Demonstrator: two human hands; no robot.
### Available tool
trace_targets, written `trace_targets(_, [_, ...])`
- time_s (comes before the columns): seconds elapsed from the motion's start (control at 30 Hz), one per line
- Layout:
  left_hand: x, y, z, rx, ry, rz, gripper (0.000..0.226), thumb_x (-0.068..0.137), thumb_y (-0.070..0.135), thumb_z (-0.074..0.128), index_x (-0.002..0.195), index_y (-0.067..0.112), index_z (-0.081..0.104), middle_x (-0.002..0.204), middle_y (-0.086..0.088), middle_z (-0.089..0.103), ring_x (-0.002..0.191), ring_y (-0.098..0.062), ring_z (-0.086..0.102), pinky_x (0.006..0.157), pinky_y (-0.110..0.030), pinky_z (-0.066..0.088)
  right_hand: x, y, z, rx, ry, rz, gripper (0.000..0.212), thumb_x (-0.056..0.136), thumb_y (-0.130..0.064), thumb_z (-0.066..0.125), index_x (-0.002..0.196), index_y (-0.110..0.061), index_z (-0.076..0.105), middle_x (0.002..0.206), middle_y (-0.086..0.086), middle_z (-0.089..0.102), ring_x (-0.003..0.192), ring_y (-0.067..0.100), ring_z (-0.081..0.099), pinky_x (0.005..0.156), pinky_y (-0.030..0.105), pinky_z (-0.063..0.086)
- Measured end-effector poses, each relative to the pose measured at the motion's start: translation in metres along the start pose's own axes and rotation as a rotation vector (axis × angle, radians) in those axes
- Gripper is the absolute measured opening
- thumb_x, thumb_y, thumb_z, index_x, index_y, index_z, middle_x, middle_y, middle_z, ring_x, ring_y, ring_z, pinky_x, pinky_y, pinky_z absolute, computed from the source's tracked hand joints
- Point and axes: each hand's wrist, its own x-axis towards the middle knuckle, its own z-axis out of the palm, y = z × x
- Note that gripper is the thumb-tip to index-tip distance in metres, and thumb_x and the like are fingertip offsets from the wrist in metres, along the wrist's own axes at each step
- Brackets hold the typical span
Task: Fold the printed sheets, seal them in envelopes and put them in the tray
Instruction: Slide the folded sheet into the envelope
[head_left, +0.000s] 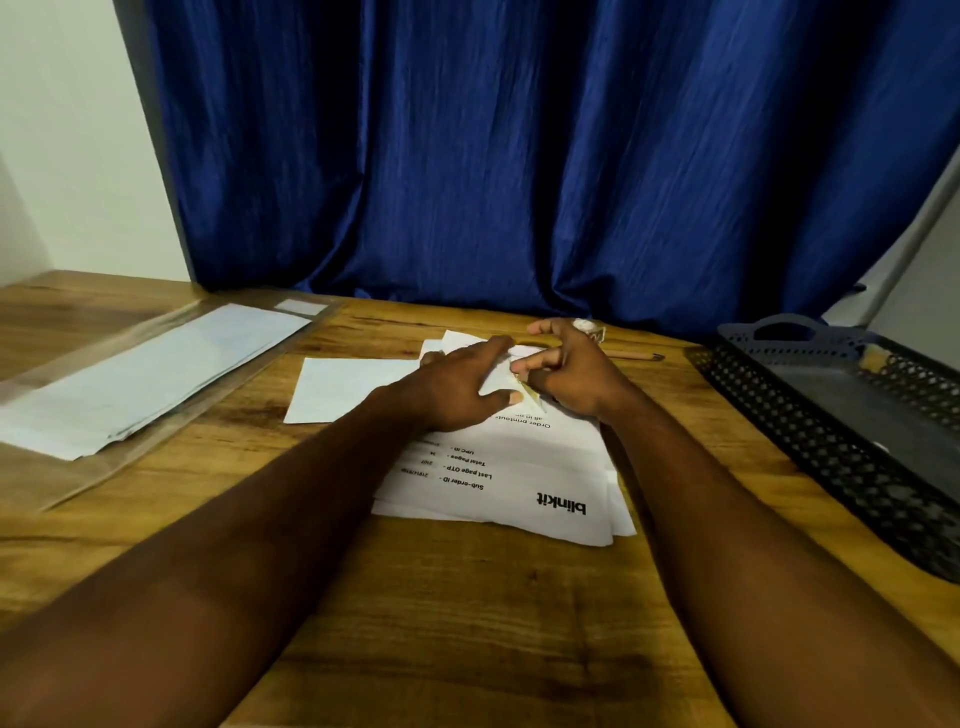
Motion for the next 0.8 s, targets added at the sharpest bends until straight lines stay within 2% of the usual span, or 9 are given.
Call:
trace_targets(0.1, [0.000,0.002,0.000,0.017,-0.040,0.033,0.068,0.108,0.052,0.047,0.166,0.039,0.014,0.168,-0.004,0.037,0.154,-0.027,0.033,0.126,-0.053,0.018,-0.001,0.004,0.002,0.020,0.048,-0.038,0.052,0.093,0.000,0.076,0.136,-0.018,0.052,0.098,0.003,0.082,0.094,0.017,0.078,0.078,0.031,0.058])
trace_targets(0.17, [0.003,-0.001,0.002,0.026,-0.050,0.036,0.065,0.108,0.052,0.044,0.165,0.041,0.016,0.167,-0.002,0.038,0.155,-0.026,0.031,0.126,-0.052,0.016,-0.001,0.005,0.002,0.011,0.077,-0.048,0.048,0.091,0.001,0.077,0.131,-0.015,0.055,0.094,0.004,0.082,0.090,0.018,0.078,0.073,0.030,0.057])
trace_targets(0.27, [0.005,-0.006,0.004,0.064,-0.030,0.041,0.058,0.108,0.056,0.041,0.163,0.042,0.030,0.169,0.007,0.034,0.157,-0.019,0.026,0.126,-0.051,0.015,-0.002,0.003,-0.003,-0.043,0.052,-0.066,0.044,0.087,0.002,0.081,0.123,-0.011,0.059,0.091,0.006,0.081,0.085,0.022,0.078,0.068,0.030,0.059])
trace_targets(0.4, [0.010,-0.007,0.007,0.077,-0.011,0.087,0.050,0.108,0.055,0.040,0.156,0.042,0.044,0.165,0.013,0.039,0.154,-0.015,0.030,0.122,-0.054,0.020,-0.006,-0.004,-0.020,-0.079,-0.104,-0.050,0.042,0.082,0.008,0.084,0.115,-0.007,0.065,0.094,0.012,0.079,0.073,0.008,0.074,0.065,0.022,0.058])
trace_targets(0.6, [0.009,-0.010,0.009,0.058,0.051,0.115,0.040,0.107,0.050,0.047,0.142,0.032,0.057,0.151,0.011,0.054,0.142,-0.016,0.045,0.117,-0.048,0.031,-0.013,-0.015,-0.034,-0.146,-0.322,0.052,0.041,0.075,0.007,0.090,0.110,-0.004,0.073,0.094,0.007,0.078,0.080,0.011,0.074,0.073,0.024,0.060])
trace_targets(0.73, [0.007,-0.009,0.005,0.075,0.067,0.165,0.043,0.103,0.056,0.051,0.133,0.026,0.060,0.140,0.009,0.061,0.131,-0.017,0.052,0.111,-0.050,0.043,-0.015,-0.017,-0.034,-0.143,-0.358,0.068,0.037,0.078,0.010,0.086,0.111,-0.002,0.073,0.103,0.015,0.078,0.093,0.021,0.076,0.088,0.037,0.064])
trace_targets(0.8, [0.005,-0.007,0.000,0.101,0.094,0.223,0.042,0.100,0.055,0.055,0.131,0.028,0.063,0.136,0.012,0.063,0.129,-0.013,0.053,0.108,-0.047,0.045,-0.014,-0.017,-0.034,-0.149,-0.364,0.079,0.037,0.079,0.010,0.085,0.112,-0.003,0.073,0.100,0.012,0.079,0.095,0.021,0.076,0.093,0.039,0.063])
